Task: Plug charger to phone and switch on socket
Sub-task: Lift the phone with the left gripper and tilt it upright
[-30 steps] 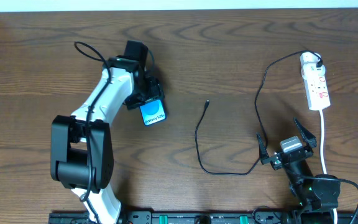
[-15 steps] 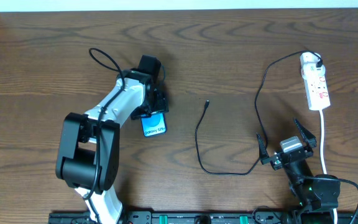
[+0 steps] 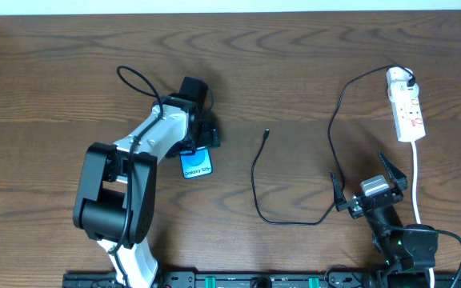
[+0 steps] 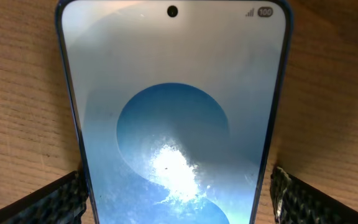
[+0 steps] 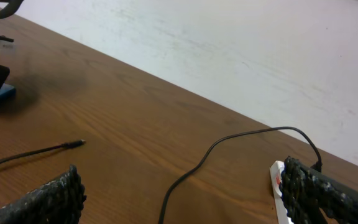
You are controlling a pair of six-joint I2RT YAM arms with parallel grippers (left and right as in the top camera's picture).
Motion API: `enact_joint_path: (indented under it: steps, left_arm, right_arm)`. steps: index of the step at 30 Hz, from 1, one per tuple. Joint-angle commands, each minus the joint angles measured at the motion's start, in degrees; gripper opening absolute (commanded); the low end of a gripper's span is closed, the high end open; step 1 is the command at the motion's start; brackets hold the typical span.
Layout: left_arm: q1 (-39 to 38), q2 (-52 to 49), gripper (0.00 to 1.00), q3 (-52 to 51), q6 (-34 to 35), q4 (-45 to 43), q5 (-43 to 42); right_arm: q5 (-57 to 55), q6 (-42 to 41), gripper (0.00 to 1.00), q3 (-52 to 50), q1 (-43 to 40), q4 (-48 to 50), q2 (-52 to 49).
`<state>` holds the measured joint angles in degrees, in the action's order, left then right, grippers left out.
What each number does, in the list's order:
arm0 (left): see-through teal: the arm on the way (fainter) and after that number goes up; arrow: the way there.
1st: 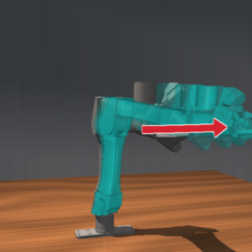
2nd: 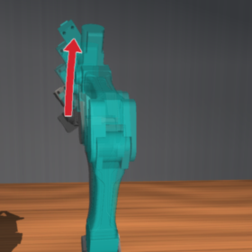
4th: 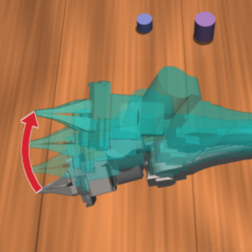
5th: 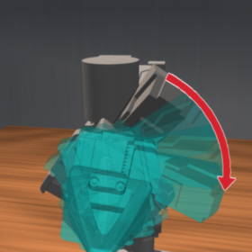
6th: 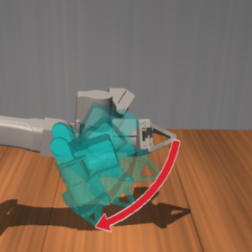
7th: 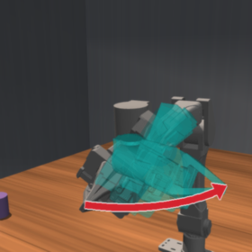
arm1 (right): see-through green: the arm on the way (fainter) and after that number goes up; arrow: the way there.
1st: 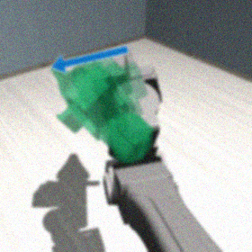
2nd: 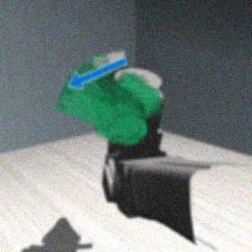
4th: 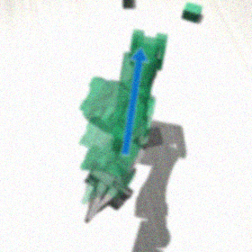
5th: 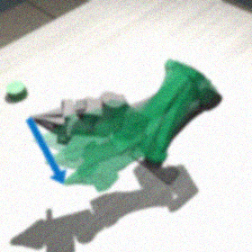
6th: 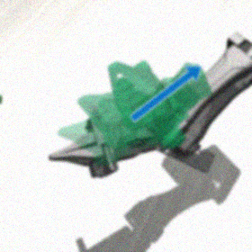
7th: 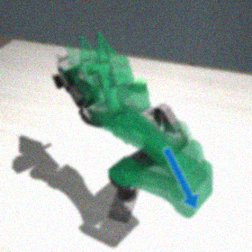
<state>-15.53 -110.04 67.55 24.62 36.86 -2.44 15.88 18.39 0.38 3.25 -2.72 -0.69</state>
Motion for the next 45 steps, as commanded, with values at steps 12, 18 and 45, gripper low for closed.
enact_joint_path:
  steps: [12, 18, 45]
  left_arm:
    - [0.07, -2.16, 0.95, -7.28, 1.18, -4.44, -3.56]
    - [0.07, -2.16, 0.73, -7.32, 1.16, -4.22, -3.52]
    - [0.76, 1.07, 0.65, 0.61, 0.59, 6.14, -1.73]
  right_arm:
    - [0.35, -1.03, 0.99, -0.07, -0.20, -0.26, 0.31]
    - [0.35, -1.03, 0.99, -0.07, -0.20, -0.26, 0.31]
    - [0.35, -1.03, 0.99, -0.07, -0.20, -0.26, 0.31]
